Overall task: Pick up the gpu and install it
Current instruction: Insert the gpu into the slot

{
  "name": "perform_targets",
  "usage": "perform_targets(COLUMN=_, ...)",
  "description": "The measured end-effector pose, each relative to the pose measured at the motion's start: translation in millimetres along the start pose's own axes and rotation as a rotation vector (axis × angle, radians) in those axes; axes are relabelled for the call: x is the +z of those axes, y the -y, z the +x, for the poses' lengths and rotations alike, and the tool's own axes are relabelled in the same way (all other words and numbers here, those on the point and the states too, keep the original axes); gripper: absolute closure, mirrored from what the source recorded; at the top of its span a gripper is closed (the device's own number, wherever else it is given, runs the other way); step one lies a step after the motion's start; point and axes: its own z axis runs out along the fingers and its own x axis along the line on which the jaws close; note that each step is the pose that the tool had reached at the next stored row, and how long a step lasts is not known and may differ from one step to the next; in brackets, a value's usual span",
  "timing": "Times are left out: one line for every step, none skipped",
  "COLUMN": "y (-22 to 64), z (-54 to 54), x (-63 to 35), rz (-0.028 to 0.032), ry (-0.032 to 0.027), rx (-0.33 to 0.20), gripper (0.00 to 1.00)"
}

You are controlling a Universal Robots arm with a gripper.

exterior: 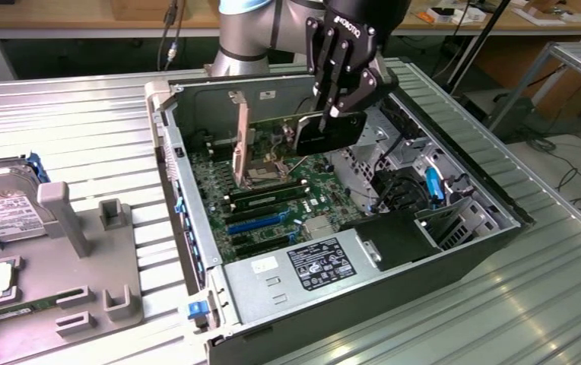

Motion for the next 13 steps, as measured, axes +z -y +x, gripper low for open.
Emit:
perform_targets(y=0.1, z=-0.2, x=1.7, rz=0.0, ry=0.0001, rx=0.0, gripper=0.73)
perform_targets(y=0.2, z=-1.0, x=3.4, rz=-0.0001, ry=0.0001, rx=0.001, gripper=0.73)
perform_targets(y=0.4, z=-2.9, x=6.5, rz=0.0, ry=0.0, rx=0.001, gripper=0.73)
perform_targets(y=0.5, z=-6.0, x=8.1, rz=-0.0001, ry=-0.0003, rx=0.002, gripper=0.73)
perform_targets(y=0.7, z=-9.5, x=9.3, rz=-0.0001, ry=-0.0008, rx=0.002, gripper=0.73)
perform_targets(y=0.8, z=-11.3, x=10.0, rz=-0.0002, ry=-0.0009, rx=0.002, gripper=0.73)
perform_targets(y=0.9, z=-13.6, x=11.0, rz=-0.0001, ry=-0.0008, rx=0.002, gripper=0.73)
perform_targets(y=1.0, z=-16.3, x=11.9, rz=-0.0002, ry=-0.0011, rx=0.002, gripper=0.73)
perform_targets(y=1.1, z=-18.4, x=12.6, rz=-0.0002, ry=-0.0014, rx=0.002, gripper=0.73)
perform_targets(y=1.3, z=-23.7, x=14.2, rz=-0.0001, ry=-0.0017, rx=0.002, gripper=0.73)
perform_targets(y=1.4, z=-25.7, x=14.8, rz=-0.0001, ry=-0.002, rx=0.002, gripper=0.73)
perform_targets(y=1.5, z=-28.1, x=15.4, rz=-0.0001, ry=-0.0022, rx=0.002, gripper=0.73)
perform_targets(y=1.6, z=-31.3, x=16.3, rz=-0.0002, ry=-0.0028, rx=0.002, gripper=0.73)
